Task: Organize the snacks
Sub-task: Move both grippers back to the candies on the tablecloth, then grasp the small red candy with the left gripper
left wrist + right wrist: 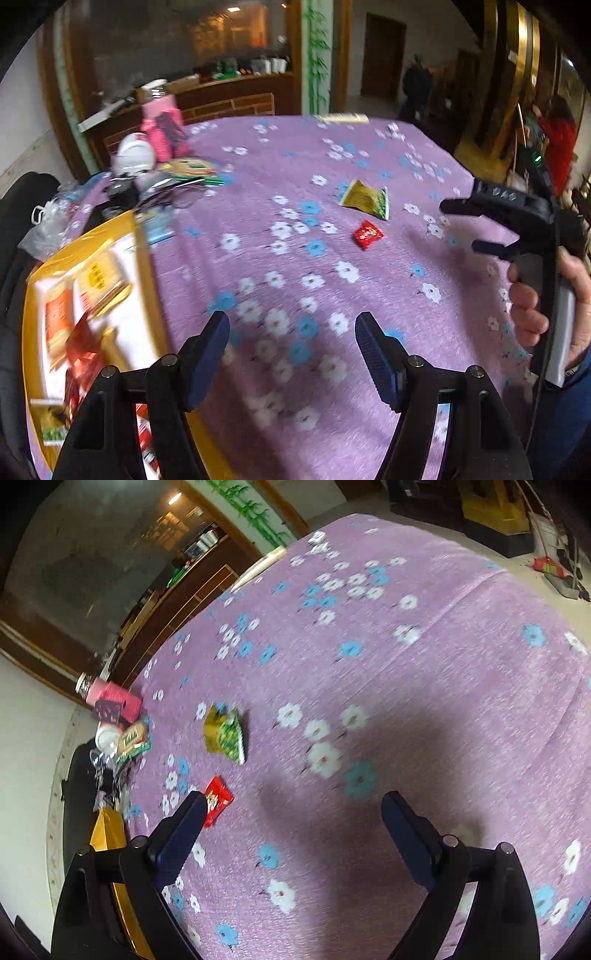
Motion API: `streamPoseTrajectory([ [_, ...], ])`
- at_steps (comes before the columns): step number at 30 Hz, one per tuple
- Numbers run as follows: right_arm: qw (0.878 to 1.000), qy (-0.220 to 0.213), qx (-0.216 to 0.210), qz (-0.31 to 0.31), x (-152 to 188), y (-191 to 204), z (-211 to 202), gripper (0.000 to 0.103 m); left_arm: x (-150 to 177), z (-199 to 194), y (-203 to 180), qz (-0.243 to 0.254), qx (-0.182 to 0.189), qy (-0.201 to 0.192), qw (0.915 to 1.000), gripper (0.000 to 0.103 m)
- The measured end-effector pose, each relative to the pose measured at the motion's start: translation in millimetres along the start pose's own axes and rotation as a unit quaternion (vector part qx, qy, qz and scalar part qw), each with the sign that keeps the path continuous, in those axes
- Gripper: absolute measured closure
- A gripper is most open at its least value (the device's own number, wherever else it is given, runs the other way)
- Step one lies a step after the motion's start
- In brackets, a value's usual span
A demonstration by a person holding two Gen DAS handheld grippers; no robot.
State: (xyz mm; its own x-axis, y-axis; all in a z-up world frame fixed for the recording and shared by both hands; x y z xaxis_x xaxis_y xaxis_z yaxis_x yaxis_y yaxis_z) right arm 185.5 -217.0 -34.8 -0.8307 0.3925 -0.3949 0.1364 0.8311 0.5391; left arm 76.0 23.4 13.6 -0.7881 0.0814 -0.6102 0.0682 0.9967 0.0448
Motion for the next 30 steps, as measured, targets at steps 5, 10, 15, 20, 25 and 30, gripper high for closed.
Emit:
streamPoseTrajectory([
  [5,1.000,-0.015,0.004,-0.025,-14.0,-3.0,-11.0,0.008,-28.4,29.2,-31.2,0.023,0.024,0.026,0.9991,0.029],
  [10,1.000,0.002,-0.023,0.006,-11.8,-8.4,-7.2,0.008,-48.8,63.8,-66.2,0.038,0.054,0.030,0.9974,0.029],
  [15,0.999,0.005,-0.033,0.017,-10.8,-8.2,-7.1,0.008,-56.9,100.3,-82.8,0.034,0.056,0.047,0.9967,0.058],
  [20,0.999,0.014,-0.043,0.022,-7.6,-5.3,-4.0,0.009,-66.9,128.8,-88.9,0.036,0.053,0.057,0.9963,0.060],
  [25,0.999,0.016,-0.045,0.013,-6.4,-1.3,-3.7,0.008,-64.8,141.2,-90.6,0.033,0.051,0.054,0.9967,0.073],
  [30,0.999,0.015,-0.046,0.006,-4.5,2.3,-2.5,0.008,-59.6,133.1,-74.4,-0.001,0.056,0.044,0.9975,0.082],
])
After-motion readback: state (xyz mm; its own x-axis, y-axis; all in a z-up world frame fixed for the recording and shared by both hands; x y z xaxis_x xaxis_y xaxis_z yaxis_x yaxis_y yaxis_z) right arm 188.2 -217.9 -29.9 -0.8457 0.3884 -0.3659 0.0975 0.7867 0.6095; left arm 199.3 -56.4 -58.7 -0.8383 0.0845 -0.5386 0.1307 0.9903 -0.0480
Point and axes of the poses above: each gripper's, at about its wrist camera, not at the fingertips, and z roughly the way its jaws point, y to its left, x to its underside, the point moved 9 cm from there along z, roughly the way its jaws point, and after that the axes turned 3 degrees about -x, right-handed, at the moved point
